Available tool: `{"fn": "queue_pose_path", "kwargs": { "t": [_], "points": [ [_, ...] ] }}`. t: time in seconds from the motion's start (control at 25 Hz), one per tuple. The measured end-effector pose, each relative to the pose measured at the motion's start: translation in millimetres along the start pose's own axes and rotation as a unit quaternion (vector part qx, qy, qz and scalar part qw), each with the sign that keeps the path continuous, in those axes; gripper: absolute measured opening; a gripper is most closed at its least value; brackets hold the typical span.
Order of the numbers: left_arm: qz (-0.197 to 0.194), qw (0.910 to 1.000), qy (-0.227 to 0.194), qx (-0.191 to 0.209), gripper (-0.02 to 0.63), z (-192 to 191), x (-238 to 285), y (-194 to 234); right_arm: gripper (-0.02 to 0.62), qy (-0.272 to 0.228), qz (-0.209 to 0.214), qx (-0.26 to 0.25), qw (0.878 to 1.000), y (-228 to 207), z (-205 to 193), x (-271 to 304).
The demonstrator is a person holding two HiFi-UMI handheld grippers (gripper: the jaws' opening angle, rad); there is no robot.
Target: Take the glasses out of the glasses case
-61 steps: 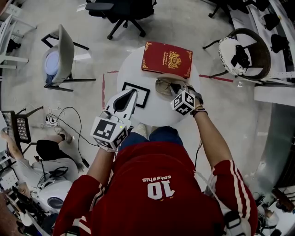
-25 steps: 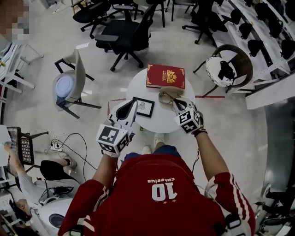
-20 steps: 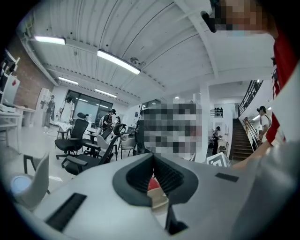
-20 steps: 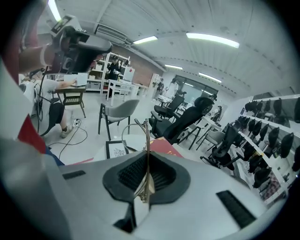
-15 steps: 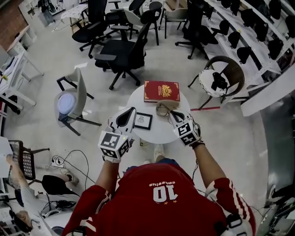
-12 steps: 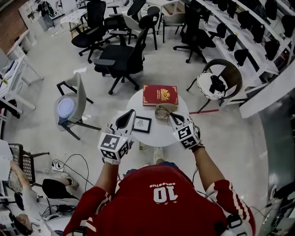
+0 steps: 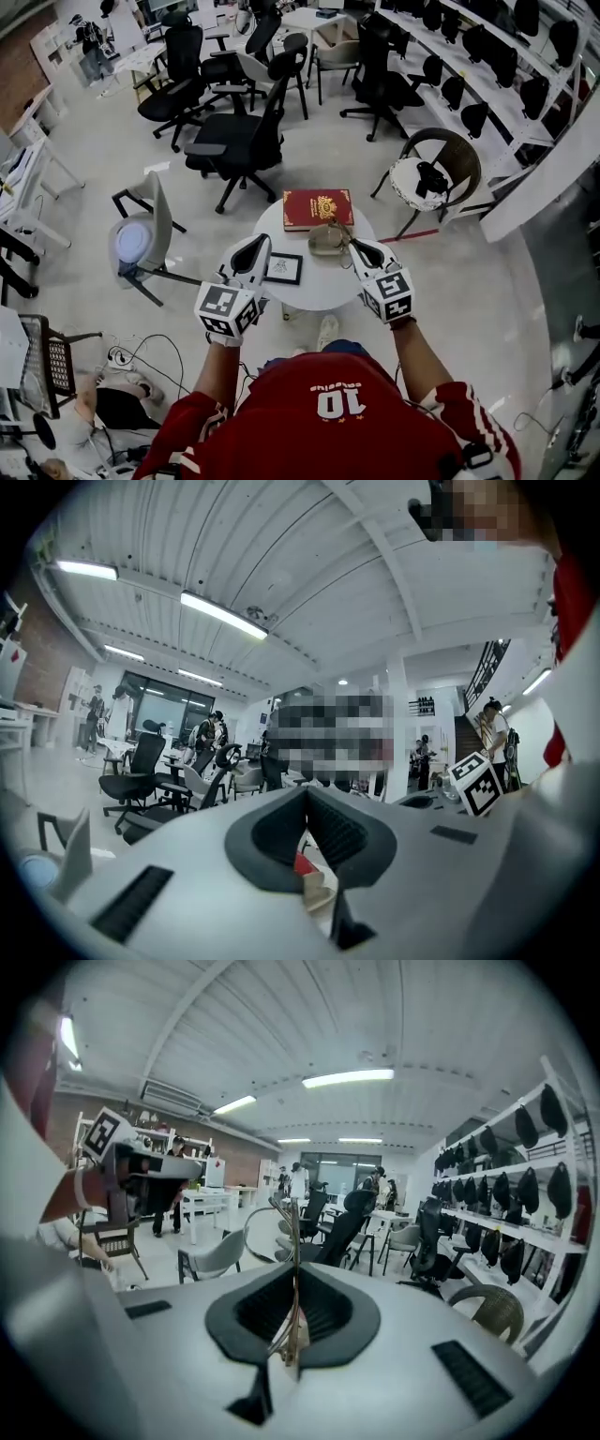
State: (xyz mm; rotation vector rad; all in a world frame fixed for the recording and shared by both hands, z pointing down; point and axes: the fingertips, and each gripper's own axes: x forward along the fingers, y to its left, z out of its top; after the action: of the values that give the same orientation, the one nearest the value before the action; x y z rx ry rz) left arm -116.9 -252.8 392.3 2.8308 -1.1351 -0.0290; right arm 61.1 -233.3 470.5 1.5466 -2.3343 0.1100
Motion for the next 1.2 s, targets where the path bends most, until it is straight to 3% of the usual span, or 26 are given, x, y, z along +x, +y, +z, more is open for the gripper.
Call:
{"fn": "queue_pose_path", "kwargs": {
  "t": [0.2, 0.4, 1.2],
  "points": [
    [-0.004, 0.9997, -0.003, -0.026, 0.009, -0.4, 1.0, -3.2, 0.026, -0.035, -0.030, 0.023, 0.999, -12.6, 21.2, -23.4],
    [0.005, 0.9997, -0.003, -0.024, 0.009, 2.0, 2.5, -10.9, 0.026, -0.074, -0.040, 0.042, 0.996, -23.2, 38.2, -42.9],
    [0.048, 0.9986, -0.019, 0.006, 0.009, 24.4, 37.8, -74.6, 0.026, -0.168, 0.003, 0.044, 0.985, -81.9, 73.2, -107.2]
  ]
}}
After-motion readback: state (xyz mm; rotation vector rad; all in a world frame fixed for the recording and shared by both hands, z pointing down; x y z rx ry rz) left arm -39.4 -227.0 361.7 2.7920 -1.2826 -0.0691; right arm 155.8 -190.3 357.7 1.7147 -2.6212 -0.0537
